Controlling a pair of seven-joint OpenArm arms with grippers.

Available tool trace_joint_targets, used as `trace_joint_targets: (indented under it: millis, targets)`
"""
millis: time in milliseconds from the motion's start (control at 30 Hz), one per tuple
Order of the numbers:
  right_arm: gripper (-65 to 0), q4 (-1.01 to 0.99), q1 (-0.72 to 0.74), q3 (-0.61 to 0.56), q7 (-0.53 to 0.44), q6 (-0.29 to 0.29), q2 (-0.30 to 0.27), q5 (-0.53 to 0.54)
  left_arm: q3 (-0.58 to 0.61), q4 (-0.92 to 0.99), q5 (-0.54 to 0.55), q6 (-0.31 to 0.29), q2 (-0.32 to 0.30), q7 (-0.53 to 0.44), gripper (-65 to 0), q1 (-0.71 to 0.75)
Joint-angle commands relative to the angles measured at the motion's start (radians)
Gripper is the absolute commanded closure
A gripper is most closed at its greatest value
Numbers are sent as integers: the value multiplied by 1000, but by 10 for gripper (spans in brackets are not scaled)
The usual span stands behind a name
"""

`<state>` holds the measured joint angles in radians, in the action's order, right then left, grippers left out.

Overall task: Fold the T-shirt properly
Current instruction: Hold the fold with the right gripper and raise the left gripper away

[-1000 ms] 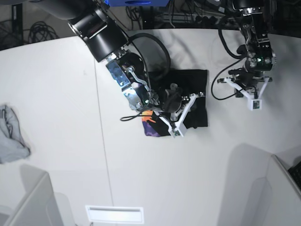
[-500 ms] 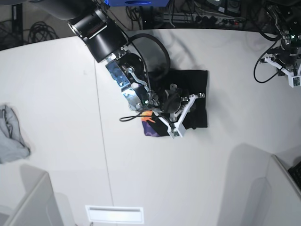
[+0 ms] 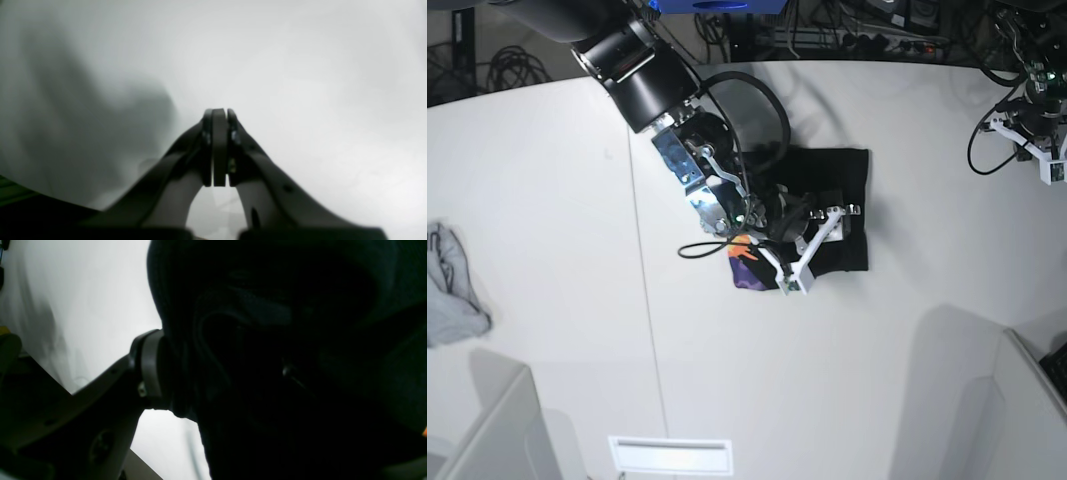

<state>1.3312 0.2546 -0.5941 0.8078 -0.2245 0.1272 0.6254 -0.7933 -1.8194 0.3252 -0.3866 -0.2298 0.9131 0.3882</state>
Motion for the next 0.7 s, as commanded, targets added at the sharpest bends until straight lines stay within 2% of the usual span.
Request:
trace_joint_targets:
  millis: [0, 367, 533, 667]
  targets:
    - [-360, 23, 25, -17, -12, 4, 13, 12, -8, -15, 4, 2, -13, -13, 0, 1]
    - [-360, 23, 41, -200, -60, 6, 15, 14, -8, -15, 7, 2, -13, -13, 0, -2]
    - [-360, 95, 84, -318, -61, 6, 18, 14, -2, -15, 9, 2, -12, -13, 0, -5]
    - [-360, 172, 122, -369, -61, 6, 22, 14, -2, -15, 9, 2, -12, -13, 0, -7]
